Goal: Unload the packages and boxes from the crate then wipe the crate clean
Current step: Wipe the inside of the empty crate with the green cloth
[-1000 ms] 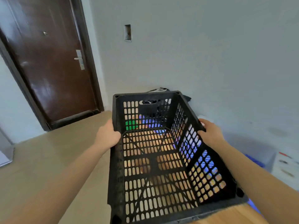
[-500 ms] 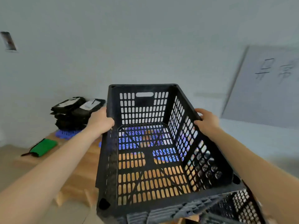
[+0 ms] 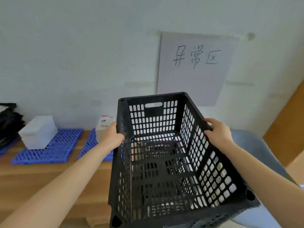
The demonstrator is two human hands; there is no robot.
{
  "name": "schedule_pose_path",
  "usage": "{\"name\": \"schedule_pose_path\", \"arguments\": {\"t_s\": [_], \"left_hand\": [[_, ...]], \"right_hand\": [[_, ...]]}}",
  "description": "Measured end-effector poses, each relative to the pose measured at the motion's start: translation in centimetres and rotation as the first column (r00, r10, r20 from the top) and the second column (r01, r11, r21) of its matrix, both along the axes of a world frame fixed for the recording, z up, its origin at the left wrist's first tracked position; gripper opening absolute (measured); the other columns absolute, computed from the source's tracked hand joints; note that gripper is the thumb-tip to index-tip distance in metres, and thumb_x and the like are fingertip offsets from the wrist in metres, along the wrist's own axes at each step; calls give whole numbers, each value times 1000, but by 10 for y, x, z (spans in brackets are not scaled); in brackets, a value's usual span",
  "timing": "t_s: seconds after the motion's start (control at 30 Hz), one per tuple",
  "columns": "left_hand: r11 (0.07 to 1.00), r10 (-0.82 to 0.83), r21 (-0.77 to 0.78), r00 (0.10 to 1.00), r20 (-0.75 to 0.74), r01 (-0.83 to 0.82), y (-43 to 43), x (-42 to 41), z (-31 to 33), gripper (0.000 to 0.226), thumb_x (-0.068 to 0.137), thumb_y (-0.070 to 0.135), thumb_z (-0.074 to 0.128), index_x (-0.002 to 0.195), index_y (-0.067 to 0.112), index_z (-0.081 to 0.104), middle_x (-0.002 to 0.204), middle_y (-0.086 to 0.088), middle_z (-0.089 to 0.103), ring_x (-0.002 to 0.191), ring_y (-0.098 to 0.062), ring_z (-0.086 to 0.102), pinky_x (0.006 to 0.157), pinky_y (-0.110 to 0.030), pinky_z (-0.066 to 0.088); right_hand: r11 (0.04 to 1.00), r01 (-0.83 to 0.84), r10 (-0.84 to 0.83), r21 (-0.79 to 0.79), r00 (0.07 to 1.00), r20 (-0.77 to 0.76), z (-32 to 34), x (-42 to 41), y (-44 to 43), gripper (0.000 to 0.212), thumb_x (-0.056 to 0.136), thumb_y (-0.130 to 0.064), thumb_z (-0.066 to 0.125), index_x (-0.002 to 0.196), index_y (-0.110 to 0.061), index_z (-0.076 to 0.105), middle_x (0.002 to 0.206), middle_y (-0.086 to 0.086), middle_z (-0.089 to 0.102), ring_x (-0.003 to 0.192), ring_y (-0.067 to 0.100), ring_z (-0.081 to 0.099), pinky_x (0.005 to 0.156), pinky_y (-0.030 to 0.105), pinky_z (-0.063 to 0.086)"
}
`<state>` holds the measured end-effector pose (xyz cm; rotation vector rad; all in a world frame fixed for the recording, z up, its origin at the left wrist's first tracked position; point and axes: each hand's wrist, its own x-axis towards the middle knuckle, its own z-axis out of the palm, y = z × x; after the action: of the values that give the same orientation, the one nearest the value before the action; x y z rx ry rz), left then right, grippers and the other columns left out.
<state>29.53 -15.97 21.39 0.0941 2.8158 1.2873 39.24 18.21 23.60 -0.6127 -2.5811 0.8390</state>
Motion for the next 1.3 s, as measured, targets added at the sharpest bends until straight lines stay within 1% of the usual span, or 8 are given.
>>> {"name": "schedule_pose_path", "arguments": {"t_s": [0.13,0.37,0.43,0.57,0.77,0.87,0.97,1.3], "left_hand": [[999,-46,13,997,67,45,51,-29,-30,43,82,-3,60,118,18,50,95,-7,65,86,-25,63,80,-41,55],[998,-53,-21,993,106,55,112,-103,-94,60,86,0,60,140,20,41,100,-2,60,78,-15,58,63,-29,48],[998,-38,-47,992,120,44,125,-127,-115,65,87,1,60,145,21,37,108,-5,62,82,-20,61,70,-34,52],[993,-1,-116,984,176,21,146,-168,-157,78,93,7,56,156,19,12,124,-13,61,76,-21,63,61,-30,49],[982,55,-191,968,246,-7,161,-216,-202,76,96,15,56,157,19,10,153,-13,37,82,-15,61,72,-27,50],[982,61,-188,965,256,-12,164,-228,-215,74,96,16,57,156,19,14,156,-11,34,106,-23,62,79,-25,49],[984,69,-174,960,270,-22,163,-234,-226,71,94,16,59,155,20,21,153,-8,39,132,-28,48,102,-37,46],[980,110,-188,964,242,-64,173,-252,-237,69,94,16,62,152,17,24,148,-13,44,135,-30,44,109,-44,42]], "right_hand": [[998,60,-59,-21,997,39,-33,-8,48,53,82,-3,56,129,-26,55,94,8,72,76,28,66,77,43,56],[993,93,-87,-76,992,87,-99,-72,98,56,85,-2,53,136,-26,51,107,6,71,84,25,64,80,40,55],[992,100,-90,-79,988,124,-116,-99,110,55,87,-3,53,137,-26,49,109,7,70,84,26,63,79,37,54],[989,85,-60,-125,979,195,-147,-149,127,50,88,2,52,134,-18,52,107,10,70,86,27,64,77,36,50],[979,89,-31,-181,954,298,-188,-204,147,52,88,2,52,136,-17,49,115,6,68,84,18,60,74,28,47],[963,130,-44,-236,940,338,-205,-222,153,48,87,2,54,132,-14,49,118,8,66,85,19,60,74,29,49],[951,157,-45,-268,924,379,-219,-236,156,44,88,1,55,130,-11,48,120,9,64,81,16,55,70,26,46],[914,267,-122,-306,900,419,-230,-257,163,43,86,2,56,127,-9,48,119,8,61,92,17,53,86,35,48]]}}
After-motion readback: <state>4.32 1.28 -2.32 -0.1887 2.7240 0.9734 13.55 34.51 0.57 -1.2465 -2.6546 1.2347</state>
